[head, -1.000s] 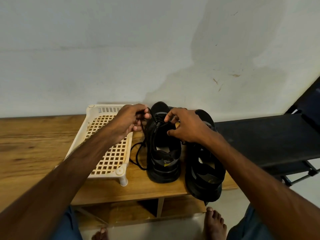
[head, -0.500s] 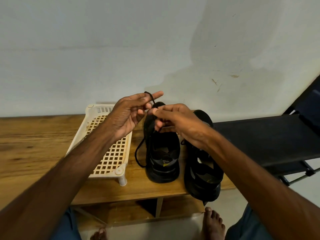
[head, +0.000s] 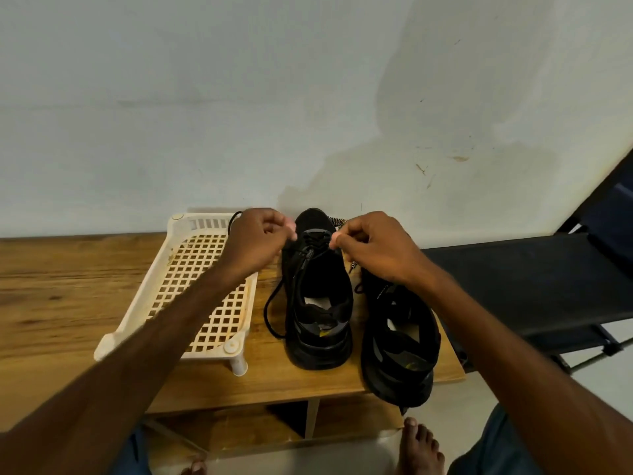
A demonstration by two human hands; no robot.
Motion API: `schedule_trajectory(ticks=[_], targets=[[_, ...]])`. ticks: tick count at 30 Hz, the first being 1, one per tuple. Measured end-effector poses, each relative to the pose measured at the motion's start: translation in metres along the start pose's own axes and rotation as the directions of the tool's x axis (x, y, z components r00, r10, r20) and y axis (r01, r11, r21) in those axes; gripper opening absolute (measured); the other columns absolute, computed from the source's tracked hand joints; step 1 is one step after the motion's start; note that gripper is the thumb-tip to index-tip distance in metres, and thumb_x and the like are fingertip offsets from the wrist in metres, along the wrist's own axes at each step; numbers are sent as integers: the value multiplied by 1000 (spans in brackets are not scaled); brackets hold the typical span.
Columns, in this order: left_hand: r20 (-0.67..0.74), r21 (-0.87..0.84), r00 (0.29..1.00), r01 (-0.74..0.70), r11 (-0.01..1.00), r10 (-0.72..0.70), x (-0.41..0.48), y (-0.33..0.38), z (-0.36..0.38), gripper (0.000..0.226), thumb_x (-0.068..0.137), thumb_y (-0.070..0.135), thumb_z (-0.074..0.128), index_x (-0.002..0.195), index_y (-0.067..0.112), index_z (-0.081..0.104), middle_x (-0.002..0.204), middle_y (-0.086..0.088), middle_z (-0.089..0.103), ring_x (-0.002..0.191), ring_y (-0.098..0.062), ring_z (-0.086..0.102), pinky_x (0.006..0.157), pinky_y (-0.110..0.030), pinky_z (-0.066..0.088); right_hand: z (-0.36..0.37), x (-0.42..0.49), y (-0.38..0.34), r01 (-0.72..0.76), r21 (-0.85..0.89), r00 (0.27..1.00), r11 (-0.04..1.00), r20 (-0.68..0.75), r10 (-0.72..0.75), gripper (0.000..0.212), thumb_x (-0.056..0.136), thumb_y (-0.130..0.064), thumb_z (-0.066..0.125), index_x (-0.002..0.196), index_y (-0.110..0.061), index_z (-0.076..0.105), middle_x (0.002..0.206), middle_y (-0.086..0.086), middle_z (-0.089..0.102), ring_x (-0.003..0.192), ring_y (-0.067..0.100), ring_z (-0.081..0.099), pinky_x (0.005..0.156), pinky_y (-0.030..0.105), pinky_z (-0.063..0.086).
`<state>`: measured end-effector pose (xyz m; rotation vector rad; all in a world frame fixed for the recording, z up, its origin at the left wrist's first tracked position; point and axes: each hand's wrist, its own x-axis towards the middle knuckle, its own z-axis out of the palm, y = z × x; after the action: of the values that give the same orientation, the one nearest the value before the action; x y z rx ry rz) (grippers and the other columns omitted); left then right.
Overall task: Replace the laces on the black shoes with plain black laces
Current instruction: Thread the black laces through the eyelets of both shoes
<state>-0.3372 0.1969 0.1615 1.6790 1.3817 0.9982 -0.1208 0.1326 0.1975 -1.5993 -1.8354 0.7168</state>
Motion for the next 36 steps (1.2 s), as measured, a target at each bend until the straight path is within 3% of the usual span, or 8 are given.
schedule_trajectory(ticks=[3, 9, 13, 18, 22, 26, 32, 36], targets=[[164, 435, 974, -216, 874, 159, -3, -8, 2, 14, 91, 18, 69, 102, 26, 73, 91, 15, 73, 67, 10, 60, 60, -7, 39, 1, 0, 0, 13, -85, 1000, 996, -11, -14, 15, 99, -24, 66, 95, -17, 79, 71, -11, 69, 64, -3, 66, 56, 6, 46], [297, 585, 950, -259, 769, 94, -2, 1, -11, 43, 104, 39, 46, 67, 30, 67, 57, 13, 64, 56, 0, 61, 57, -25, 36, 5, 2, -4, 42, -135, 999, 990, -19, -45, 16, 99, -23, 66, 101, -14, 78, 82, -5, 73, 73, 4, 68, 66, 15, 49], [242, 58, 950, -218, 974, 198, -10, 21, -18, 42, 105, 34, 54, 72, 18, 75, 59, -8, 60, 56, -19, 55, 64, -28, 45, 4, 2, -10, 154, -63, 987, 986, -37, -157, 22, 92, -32, 74, 111, -21, 75, 99, -10, 75, 89, 1, 68, 77, 14, 51], [160, -410, 954, -168, 896, 252, -23, 45, -10, 31, 100, 32, 61, 85, 10, 76, 56, 8, 43, 52, -4, 43, 48, -14, 34, 16, 4, -21, 231, 25, 973, 973, -16, -231, 24, 98, -37, 67, 96, -15, 76, 87, 0, 75, 75, 4, 66, 72, 31, 53], [114, -803, 992, 65, 593, 45, -11, 42, -38, 25, 98, 34, 59, 78, 23, 65, 59, 12, 40, 62, -7, 42, 51, -19, 32, 10, 11, -13, 83, 149, 991, 985, -121, -65, 29, 101, -35, 62, 83, -18, 77, 76, 4, 74, 76, 24, 70, 82, 43, 56], [78, -935, 994, 101, 340, -81, 1, 29, -56, 19, 99, 14, 52, 85, 22, 62, 83, 11, 61, 67, -8, 48, 58, -19, 36, 13, 14, -9, 29, 161, 976, 987, -216, 7, 14, 97, -31, 69, 99, -18, 75, 89, -7, 73, 80, 6, 67, 76, 20, 53], [30, -569, 999, 2, 823, 18, -8, 29, -14, 17, 96, 20, 68, 105, 6, 74, 87, -8, 76, 61, -13, 62, 54, -19, 48, 22, 7, -28, -17, 489, 996, 872, -64, 55, 47, 102, -52, 54, 103, -9, 73, 86, 4, 78, 77, 20, 76, 65, 33, 60], [104, -348, 978, -136, 927, 182, -17, 29, 4, 19, 95, 30, 72, 105, 13, 73, 76, -15, 76, 50, -19, 62, 46, -22, 47, 19, 2, -28, -55, 596, 997, 801, 70, 17, 43, 103, -37, 59, 97, 4, 70, 80, 15, 74, 77, 32, 75, 64, 32, 62]])
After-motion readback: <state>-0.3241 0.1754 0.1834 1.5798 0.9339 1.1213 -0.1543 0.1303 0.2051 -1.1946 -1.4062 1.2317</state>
